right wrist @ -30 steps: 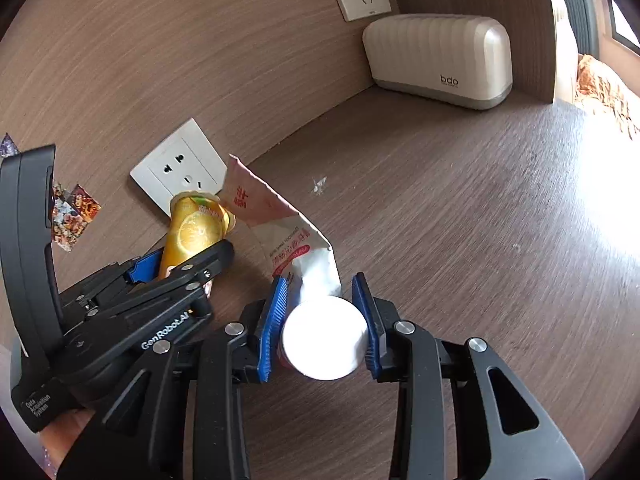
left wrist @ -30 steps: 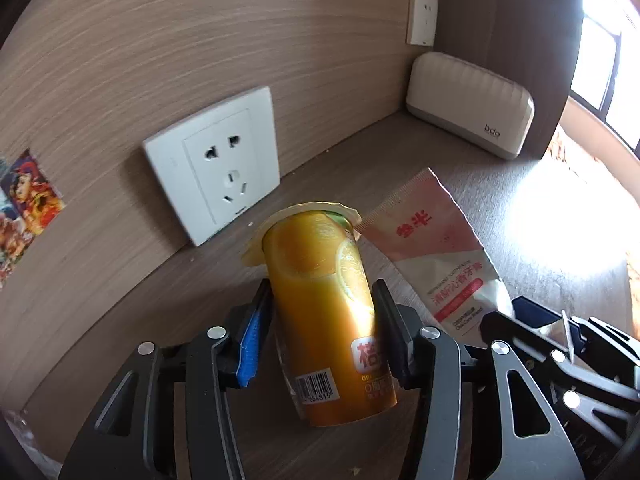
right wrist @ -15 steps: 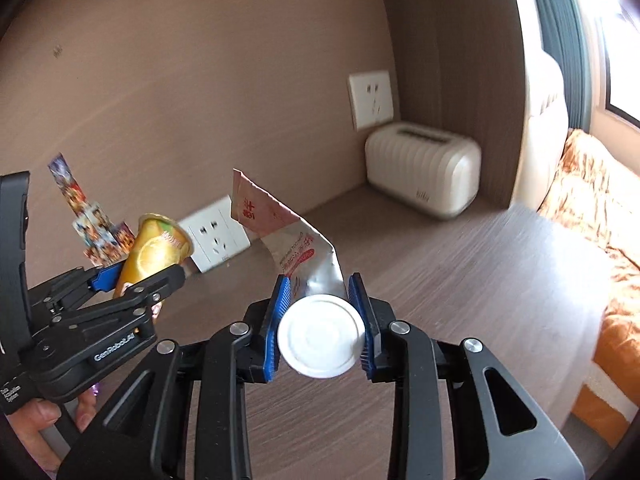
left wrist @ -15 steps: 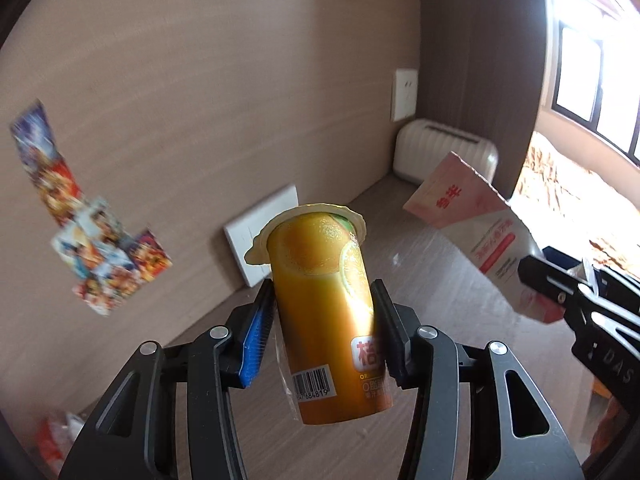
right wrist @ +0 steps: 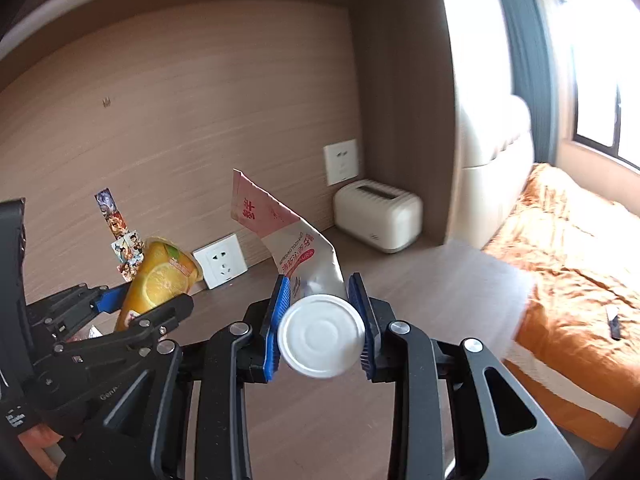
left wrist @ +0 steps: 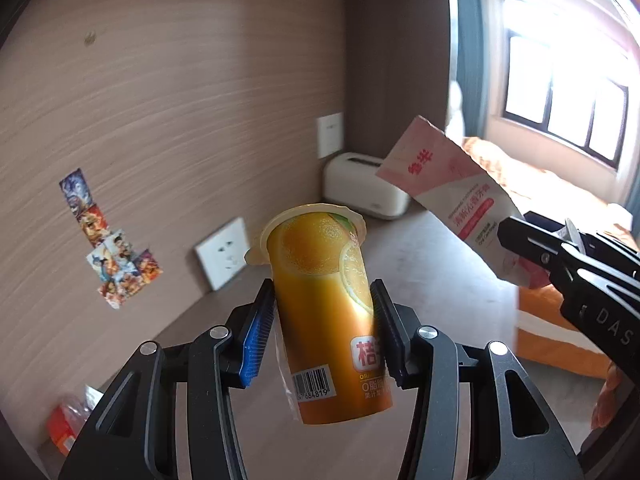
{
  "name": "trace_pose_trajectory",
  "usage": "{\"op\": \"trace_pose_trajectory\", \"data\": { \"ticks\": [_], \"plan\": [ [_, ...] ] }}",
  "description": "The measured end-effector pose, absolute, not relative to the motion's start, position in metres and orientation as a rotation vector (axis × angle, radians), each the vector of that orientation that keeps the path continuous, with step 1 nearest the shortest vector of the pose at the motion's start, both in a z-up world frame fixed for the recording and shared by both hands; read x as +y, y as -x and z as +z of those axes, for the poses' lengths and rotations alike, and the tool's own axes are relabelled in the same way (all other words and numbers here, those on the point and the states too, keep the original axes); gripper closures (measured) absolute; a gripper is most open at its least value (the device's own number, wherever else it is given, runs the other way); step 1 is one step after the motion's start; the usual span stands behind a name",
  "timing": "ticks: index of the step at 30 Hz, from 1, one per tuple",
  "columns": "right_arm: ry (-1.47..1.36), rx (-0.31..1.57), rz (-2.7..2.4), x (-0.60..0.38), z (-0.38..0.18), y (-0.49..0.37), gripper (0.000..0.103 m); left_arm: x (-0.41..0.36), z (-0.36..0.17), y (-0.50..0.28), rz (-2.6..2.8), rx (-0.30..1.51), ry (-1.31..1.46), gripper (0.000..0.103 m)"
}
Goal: Collect trash
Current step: 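Carry cup and packet to the white bin and open both tools over it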
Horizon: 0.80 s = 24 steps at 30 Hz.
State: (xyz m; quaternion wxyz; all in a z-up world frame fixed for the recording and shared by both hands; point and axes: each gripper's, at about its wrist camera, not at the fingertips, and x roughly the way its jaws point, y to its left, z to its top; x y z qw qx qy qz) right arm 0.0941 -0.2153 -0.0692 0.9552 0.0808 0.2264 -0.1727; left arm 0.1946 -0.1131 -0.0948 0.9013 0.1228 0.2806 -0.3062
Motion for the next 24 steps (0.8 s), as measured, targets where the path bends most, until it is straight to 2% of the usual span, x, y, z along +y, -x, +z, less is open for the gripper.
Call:
{"op": "trace_pose_trajectory", "data": {
  "ticks": [9,24],
  "plan": [
    [-0.163,0.433,-0.534,-0.223,-0.047,-0.011,0.071,-0.152,-0.084,-0.13,-0.861,0.554,-0.266,0.055],
    [-0.238,0.461,-0.78,-0.282,-0.066,0.106,0.071,-0.261,-0.116,-0.022,-1.149,0.582,-0.368,0.055]
  ]
}}
